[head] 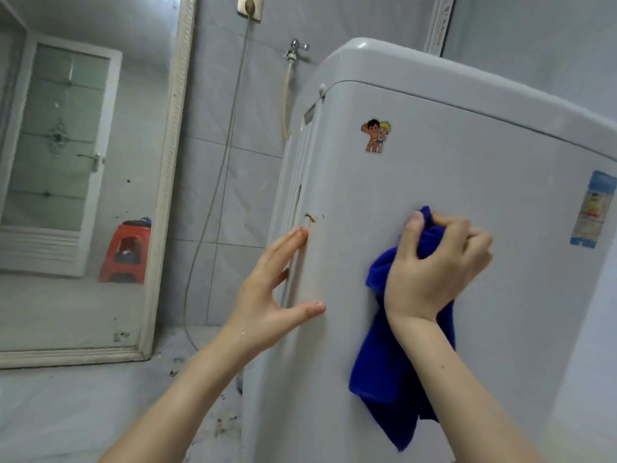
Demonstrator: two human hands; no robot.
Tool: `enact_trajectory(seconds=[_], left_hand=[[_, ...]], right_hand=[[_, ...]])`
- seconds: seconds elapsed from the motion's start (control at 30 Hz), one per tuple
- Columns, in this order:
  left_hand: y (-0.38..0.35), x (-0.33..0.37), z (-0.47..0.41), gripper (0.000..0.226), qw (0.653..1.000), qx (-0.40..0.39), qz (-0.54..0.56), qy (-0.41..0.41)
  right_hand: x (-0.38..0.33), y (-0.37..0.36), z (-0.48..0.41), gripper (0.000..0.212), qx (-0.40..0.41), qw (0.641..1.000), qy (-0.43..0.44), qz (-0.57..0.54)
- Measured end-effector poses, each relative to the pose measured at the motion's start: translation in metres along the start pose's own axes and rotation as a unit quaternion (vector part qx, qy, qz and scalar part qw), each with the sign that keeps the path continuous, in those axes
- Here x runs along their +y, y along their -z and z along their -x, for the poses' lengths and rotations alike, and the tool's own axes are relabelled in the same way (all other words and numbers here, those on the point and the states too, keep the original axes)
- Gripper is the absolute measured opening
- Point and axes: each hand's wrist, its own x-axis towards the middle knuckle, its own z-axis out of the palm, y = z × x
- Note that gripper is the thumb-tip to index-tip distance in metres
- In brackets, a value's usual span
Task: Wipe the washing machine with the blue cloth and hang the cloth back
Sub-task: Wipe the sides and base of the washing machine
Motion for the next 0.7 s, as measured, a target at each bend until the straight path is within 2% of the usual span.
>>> enact_trajectory(seconds=[0.07, 0.13, 0.17, 0.23, 0.33, 0.4, 0.47, 0.5, 0.6, 0.63, 0.7], left_hand=[[0.0, -0.002, -0.002, 0.096, 1.0, 0.008, 0.01, -0.003], [0.0, -0.003, -0.003, 0.097, 1.0, 0.014, 0.023, -0.003], [0.0, -0.003, -0.002, 0.097, 0.999, 0.017, 0.034, -0.001], [0.001, -0.003, -0.001, 0.098, 0.998, 0.019, 0.059, 0.009], [0.004, -0.006, 0.0, 0.098, 0.996, 0.015, 0.083, 0.017], [0.005, -0.009, 0.001, 0.096, 0.995, 0.013, 0.093, 0.019], [0.007, -0.013, 0.005, 0.093, 0.994, 0.017, 0.104, 0.029], [0.007, -0.015, 0.007, 0.092, 0.993, 0.02, 0.112, 0.037], [0.007, -0.019, 0.012, 0.087, 0.985, 0.037, 0.152, 0.068], [0.007, -0.02, 0.015, 0.085, 0.983, 0.042, 0.163, 0.079], [0.006, -0.024, 0.022, 0.081, 0.98, 0.043, 0.168, 0.098]], right_hand=[[0.001, 0.002, 0.024, 0.016, -0.073, 0.982, 0.175, -0.014], [0.02, 0.015, 0.037, 0.014, -0.142, 0.952, 0.268, -0.034], [0.028, 0.021, 0.036, 0.014, -0.161, 0.948, 0.272, -0.039], [0.032, 0.027, 0.024, 0.015, -0.164, 0.96, 0.224, -0.043], [0.007, 0.009, -0.006, 0.018, -0.106, 0.988, 0.108, -0.034], [-0.02, -0.009, -0.025, 0.019, -0.061, 0.995, 0.062, -0.04], [-0.039, -0.023, -0.022, 0.019, -0.043, 0.994, 0.088, -0.038], [-0.041, -0.023, -0.012, 0.018, -0.053, 0.988, 0.14, -0.033], [-0.016, -0.002, 0.022, 0.016, -0.147, 0.946, 0.288, -0.027], [-0.002, 0.008, 0.025, 0.016, -0.17, 0.939, 0.297, -0.024], [0.017, 0.022, 0.019, 0.019, -0.176, 0.951, 0.254, -0.014]])
